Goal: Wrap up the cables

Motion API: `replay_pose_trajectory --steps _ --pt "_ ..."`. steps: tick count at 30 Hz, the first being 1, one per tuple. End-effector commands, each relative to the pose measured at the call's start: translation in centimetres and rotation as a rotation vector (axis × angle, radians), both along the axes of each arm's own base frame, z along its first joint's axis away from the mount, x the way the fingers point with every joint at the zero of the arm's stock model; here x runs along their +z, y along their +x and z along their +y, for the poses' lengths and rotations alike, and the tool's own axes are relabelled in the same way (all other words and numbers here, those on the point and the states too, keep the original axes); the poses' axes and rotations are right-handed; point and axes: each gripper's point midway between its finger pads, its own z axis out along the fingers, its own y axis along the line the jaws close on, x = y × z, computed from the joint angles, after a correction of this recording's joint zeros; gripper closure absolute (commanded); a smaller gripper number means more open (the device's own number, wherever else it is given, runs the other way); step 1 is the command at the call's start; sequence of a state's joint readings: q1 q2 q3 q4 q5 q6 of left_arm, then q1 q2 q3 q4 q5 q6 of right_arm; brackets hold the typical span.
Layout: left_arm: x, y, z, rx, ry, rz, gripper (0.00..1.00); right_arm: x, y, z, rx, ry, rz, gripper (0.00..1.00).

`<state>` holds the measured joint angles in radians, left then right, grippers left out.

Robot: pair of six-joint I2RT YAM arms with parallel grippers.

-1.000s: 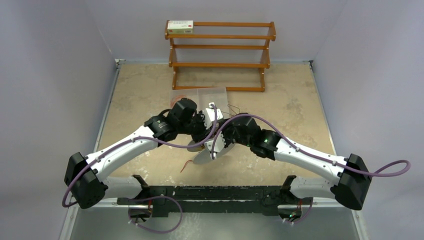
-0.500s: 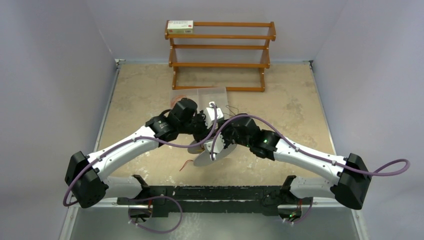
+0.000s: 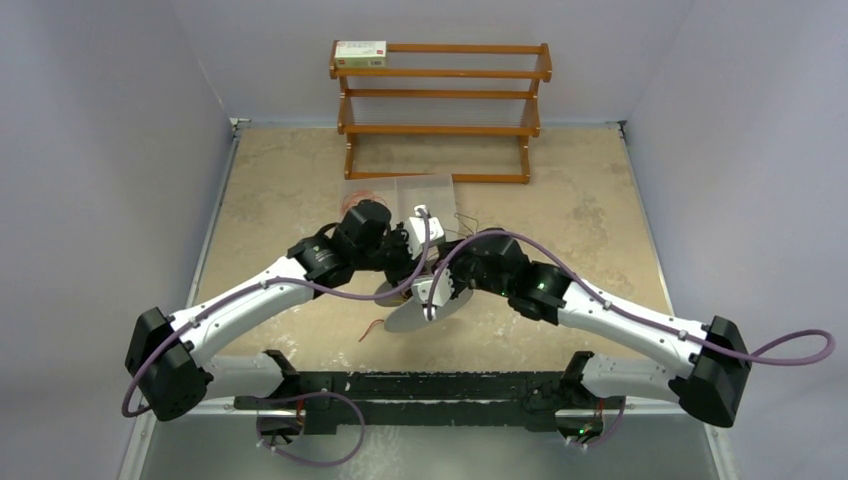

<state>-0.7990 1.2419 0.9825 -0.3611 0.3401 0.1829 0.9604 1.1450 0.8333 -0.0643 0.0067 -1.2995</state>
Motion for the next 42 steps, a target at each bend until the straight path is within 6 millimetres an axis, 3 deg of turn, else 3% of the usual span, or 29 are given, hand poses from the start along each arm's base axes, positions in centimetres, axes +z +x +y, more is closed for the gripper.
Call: replay_pose_trajectory --steps 1,4,14,20,24,27,36,42 --pt "2.0 0.6 0.5 0.038 -0.055 -0.082 1.0 2.7 -1.4 0.1 -0.016 0.16 0.055 0.93" --pt "2.1 0.5 0.9 0.046 -0.045 -0.085 1.0 3.7 -2.0 -0.4 -0.041 0.235 0.094 0.85" --pt "2.1 -0.2 2.0 0.026 0.009 -0.086 1.0 6.0 -4.9 -1.7 -0.092 0.52 0.277 0.73" --pt "2.4 -1.1 2.9 -0.003 0.042 -0.09 1.0 7.2 -3.9 -2.7 -0.202 0.723 0.302 0.68" --pt "3.0 -1.4 3.8 0.003 0.054 -0.113 1.0 6.4 -1.8 -4.1 -0.371 0.762 0.293 0.58" --pt "3.5 -1.5 4.6 0.018 0.061 -0.134 1.0 5.7 -0.4 -4.3 -0.43 0.758 0.316 0.56" --pt "3.0 -1.0 5.5 0.076 0.073 -0.163 1.0 4.8 0.6 -3.4 -0.39 0.795 0.422 0.54" --pt "2.9 -0.8 5.7 0.104 0.042 -0.186 1.0 5.2 0.4 -1.7 -0.322 0.833 0.52 0.53"
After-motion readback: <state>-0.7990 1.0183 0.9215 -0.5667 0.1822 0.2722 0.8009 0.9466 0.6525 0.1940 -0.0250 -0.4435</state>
